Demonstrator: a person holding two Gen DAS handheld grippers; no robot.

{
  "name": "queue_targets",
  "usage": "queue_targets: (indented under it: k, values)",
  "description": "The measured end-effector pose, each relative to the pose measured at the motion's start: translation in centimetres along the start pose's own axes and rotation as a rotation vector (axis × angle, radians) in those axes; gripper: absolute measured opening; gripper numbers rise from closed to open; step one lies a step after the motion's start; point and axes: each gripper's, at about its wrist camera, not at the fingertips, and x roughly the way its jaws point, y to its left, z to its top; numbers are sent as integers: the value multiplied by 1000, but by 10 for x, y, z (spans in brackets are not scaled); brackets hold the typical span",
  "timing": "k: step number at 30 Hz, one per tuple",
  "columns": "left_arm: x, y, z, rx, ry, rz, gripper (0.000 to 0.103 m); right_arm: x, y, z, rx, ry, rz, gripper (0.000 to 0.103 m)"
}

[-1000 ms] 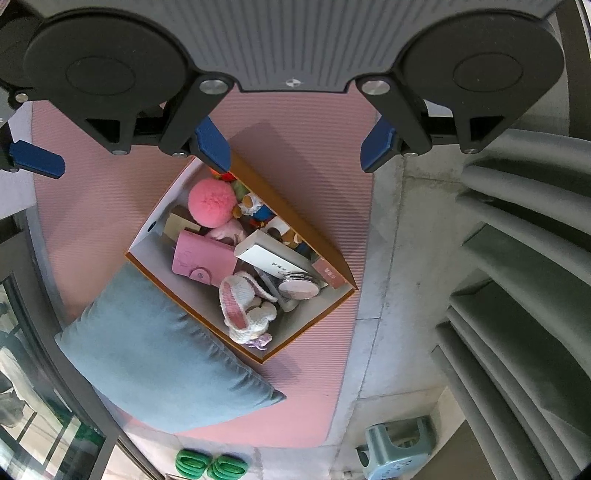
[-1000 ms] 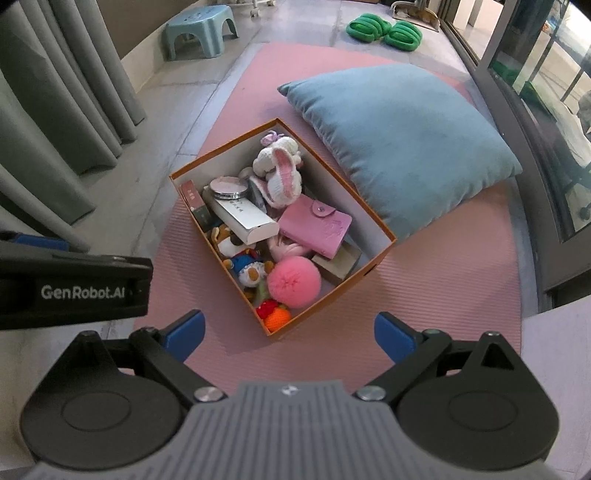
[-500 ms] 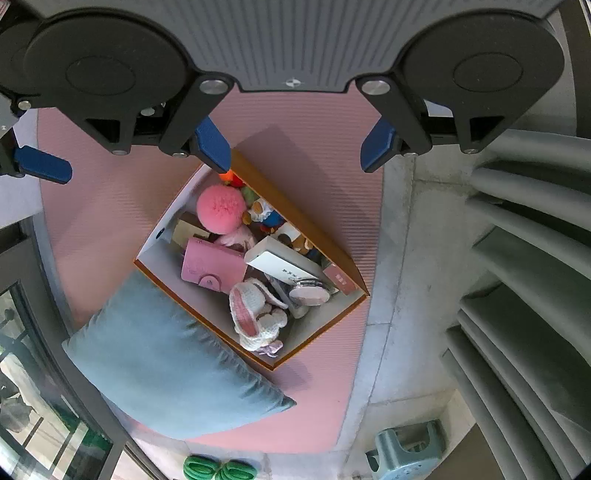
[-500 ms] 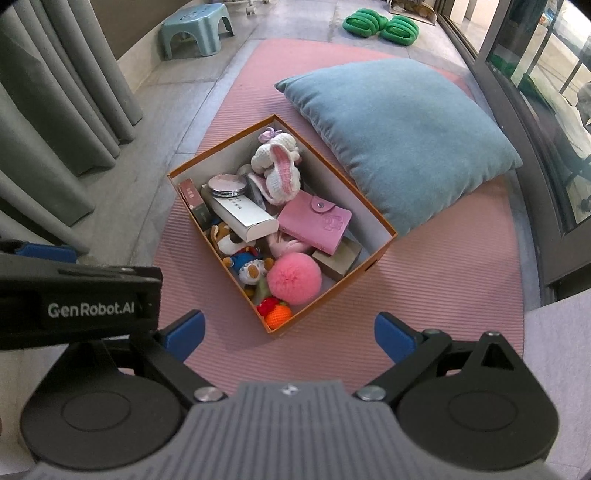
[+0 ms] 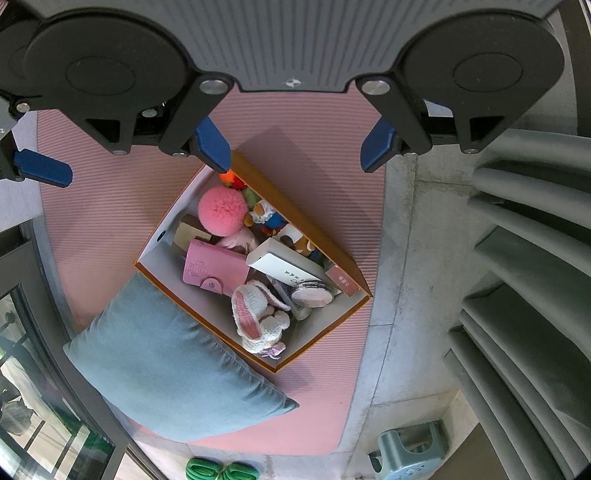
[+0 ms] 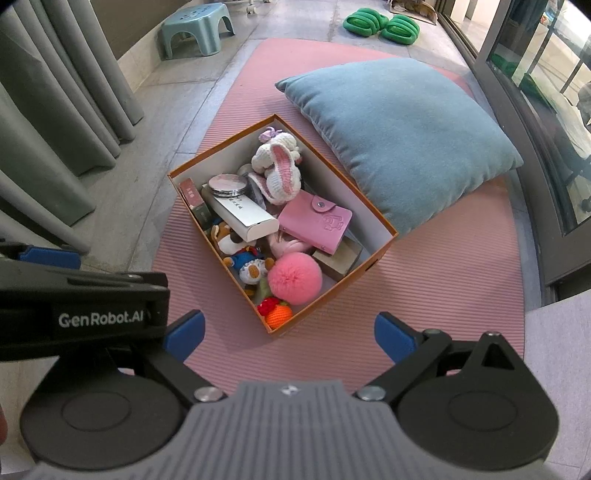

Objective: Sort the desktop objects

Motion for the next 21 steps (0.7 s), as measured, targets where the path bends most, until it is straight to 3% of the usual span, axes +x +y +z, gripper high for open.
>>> queue_targets:
  k: [21]
  values:
    - [0, -5, 1, 36, -30, 10, 91, 0, 1, 0, 0, 2, -2, 99]
